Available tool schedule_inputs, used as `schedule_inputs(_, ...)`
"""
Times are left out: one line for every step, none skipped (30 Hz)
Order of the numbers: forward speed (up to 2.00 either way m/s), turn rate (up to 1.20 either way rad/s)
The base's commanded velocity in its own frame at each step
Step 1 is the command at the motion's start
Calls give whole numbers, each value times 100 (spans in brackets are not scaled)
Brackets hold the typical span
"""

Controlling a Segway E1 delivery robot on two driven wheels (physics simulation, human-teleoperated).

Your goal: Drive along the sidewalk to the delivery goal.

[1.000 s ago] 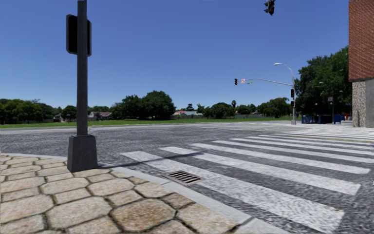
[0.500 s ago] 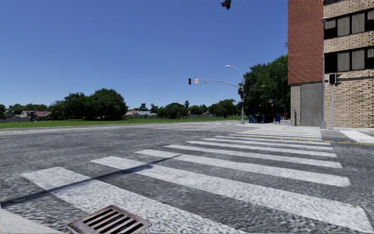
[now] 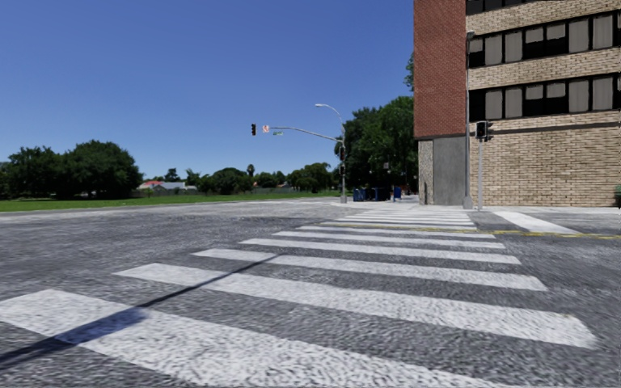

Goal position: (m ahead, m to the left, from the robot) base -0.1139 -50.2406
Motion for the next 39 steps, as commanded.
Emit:
schedule_inputs(155, -60)
schedule_inputs(155, -60)
schedule_inputs(155, -60)
schedule_inputs(155, -60)
schedule_inputs(155, -60)
schedule_inputs(155, -60)
schedule_inputs(155, -60)
schedule_inputs(155, -60)
schedule_inputs(155, -60)
schedule_inputs(155, -60)
schedule_inputs(155, -60)
schedule_inputs(155, -60)
schedule_inputs(155, -60)
schedule_inputs(155, -60)
schedule_inputs(155, -60)
schedule_inputs(155, -60)
schedule_inputs(155, -60)
schedule_inputs(155, -60)
schedule_inputs(155, -60)
schedule_inputs(155, -60)
schedule_inputs(155, -60)
schedule_inputs(155, -60)
schedule_inputs(155, -60)
schedule_inputs(155, -60)
schedule_inputs(155, -60)
schedule_inputs(155, -60)
schedule_inputs(155, -60)
schedule_inputs(155, -59)
schedule_inputs(155, -11)
schedule_inputs(155, 0)
schedule_inputs(155, 0)
schedule_inputs(155, 0)
schedule_inputs(155, 0)
schedule_inputs(155, 0)
schedule_inputs(155, 0)
schedule_inputs(155, 0)
schedule_inputs(155, 0)
schedule_inputs(155, 0)
schedule_inputs(154, 0)
